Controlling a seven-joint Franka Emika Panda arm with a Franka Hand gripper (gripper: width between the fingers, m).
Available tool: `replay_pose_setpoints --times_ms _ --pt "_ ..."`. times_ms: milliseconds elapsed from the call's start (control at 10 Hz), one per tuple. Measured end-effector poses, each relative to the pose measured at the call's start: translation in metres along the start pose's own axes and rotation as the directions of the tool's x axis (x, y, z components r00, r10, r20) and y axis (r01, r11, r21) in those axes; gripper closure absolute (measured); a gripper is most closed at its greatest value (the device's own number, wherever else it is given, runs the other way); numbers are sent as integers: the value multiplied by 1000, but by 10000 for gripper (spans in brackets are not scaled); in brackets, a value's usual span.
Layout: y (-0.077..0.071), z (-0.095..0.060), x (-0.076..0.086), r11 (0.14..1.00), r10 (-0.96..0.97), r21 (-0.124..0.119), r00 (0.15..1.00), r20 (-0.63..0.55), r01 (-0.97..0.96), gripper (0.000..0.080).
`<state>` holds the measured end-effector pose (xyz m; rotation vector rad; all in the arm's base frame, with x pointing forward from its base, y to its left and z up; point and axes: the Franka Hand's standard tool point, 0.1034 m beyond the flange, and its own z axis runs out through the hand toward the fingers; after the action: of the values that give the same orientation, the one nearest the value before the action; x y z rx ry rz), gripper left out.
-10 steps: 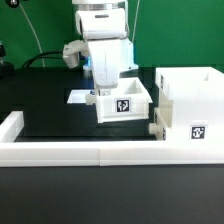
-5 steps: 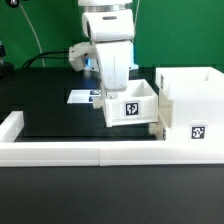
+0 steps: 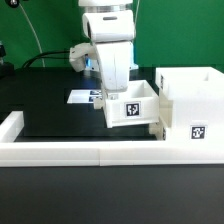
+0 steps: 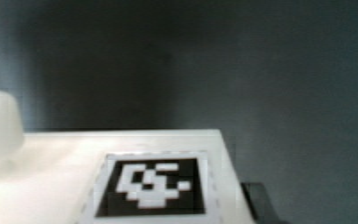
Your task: Assemble drawer
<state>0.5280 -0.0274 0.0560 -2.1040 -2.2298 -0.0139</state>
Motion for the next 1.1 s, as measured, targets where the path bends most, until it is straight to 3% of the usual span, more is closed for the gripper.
replay_pose_setpoints --times_ms 200,1100 --pt "7 -1 6 1000 9 -16 1000 -3 -9 755" --pt "9 3 7 1000 25 -12 1000 -6 -25 755"
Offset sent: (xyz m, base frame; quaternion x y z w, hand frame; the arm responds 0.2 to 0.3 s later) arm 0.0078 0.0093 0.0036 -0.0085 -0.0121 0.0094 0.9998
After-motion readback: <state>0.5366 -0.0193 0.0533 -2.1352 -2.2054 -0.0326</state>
